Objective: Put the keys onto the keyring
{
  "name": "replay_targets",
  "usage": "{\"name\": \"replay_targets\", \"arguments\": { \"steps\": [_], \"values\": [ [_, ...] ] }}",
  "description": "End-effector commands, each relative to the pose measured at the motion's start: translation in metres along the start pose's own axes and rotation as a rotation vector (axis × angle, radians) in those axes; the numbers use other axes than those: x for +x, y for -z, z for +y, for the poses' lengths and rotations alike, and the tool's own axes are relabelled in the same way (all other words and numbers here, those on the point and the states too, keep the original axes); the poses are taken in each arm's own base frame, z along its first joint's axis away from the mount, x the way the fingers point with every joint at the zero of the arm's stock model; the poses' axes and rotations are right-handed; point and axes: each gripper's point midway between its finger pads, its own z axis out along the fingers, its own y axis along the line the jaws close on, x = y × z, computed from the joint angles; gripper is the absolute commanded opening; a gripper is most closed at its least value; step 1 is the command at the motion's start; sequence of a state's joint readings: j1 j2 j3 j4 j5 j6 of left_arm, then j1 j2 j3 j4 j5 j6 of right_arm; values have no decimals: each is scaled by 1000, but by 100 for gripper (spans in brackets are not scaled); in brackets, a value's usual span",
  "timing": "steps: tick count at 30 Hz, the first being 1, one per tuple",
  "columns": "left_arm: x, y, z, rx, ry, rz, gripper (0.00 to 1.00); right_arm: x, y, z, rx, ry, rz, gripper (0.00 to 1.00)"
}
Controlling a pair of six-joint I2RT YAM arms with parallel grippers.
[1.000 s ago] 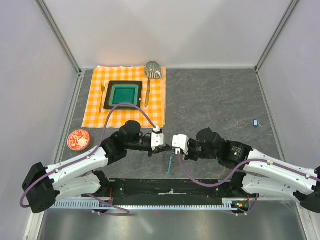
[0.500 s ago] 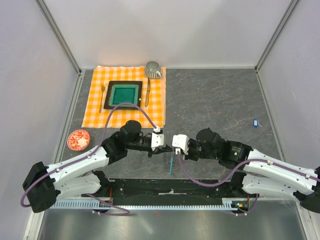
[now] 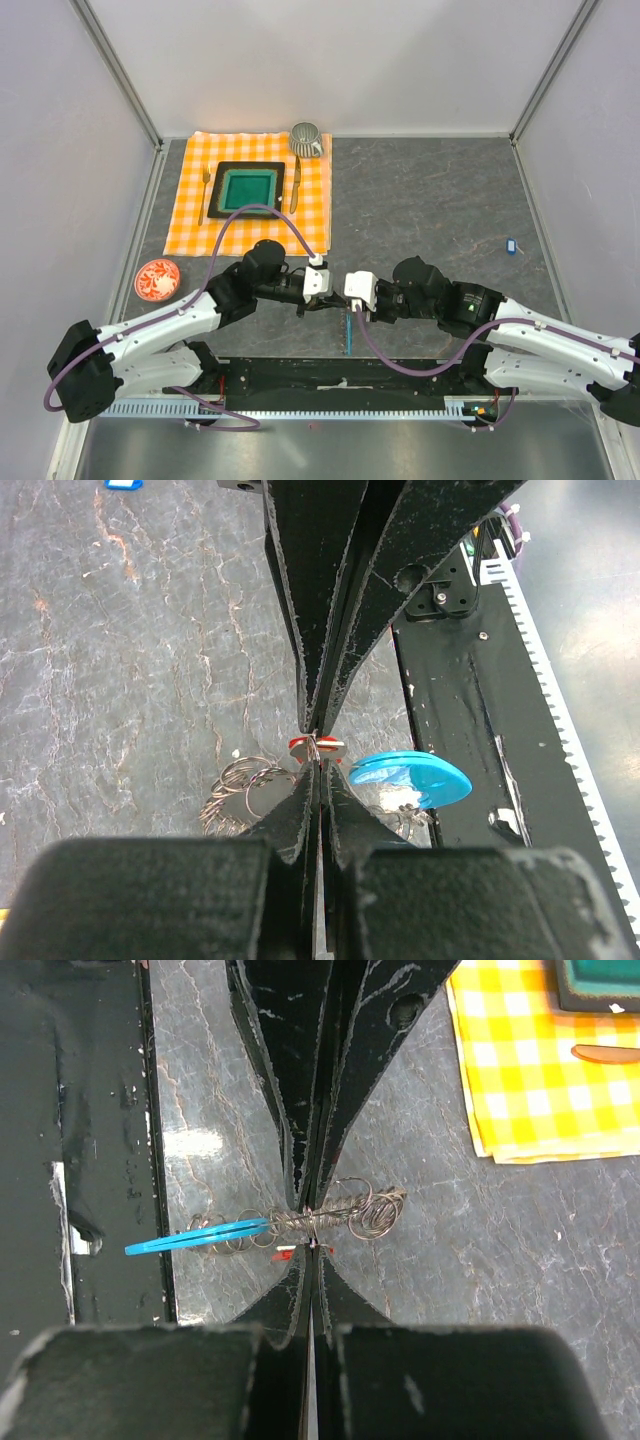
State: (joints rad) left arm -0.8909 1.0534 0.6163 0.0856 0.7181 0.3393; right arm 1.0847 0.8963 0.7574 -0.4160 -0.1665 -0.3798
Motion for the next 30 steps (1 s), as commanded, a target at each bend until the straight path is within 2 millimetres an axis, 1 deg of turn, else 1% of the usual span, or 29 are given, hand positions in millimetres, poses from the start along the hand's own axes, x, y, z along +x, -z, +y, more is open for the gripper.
{"name": "replay_targets", "arguments": {
  "steps": [1,7,13,22,30],
  "values": [
    [-27,-2,-1,38,-27,-70,2,-23,1,-2,3,42,-99,0],
    [-28,-2,3,16,-16,-66,2,-26,1,-1,-2,45,-110,0],
    [-28,-2,5,8,-3,-60,2,-26,2,-6,22,47,-107,0],
    [-23,-3,8,0,9,-26,2,-31,2,-9,35,41,-107,0],
    [-20,0,15,-43,0,7,2,-25,-1,-14,56,13,-70,0]
  ]
}}
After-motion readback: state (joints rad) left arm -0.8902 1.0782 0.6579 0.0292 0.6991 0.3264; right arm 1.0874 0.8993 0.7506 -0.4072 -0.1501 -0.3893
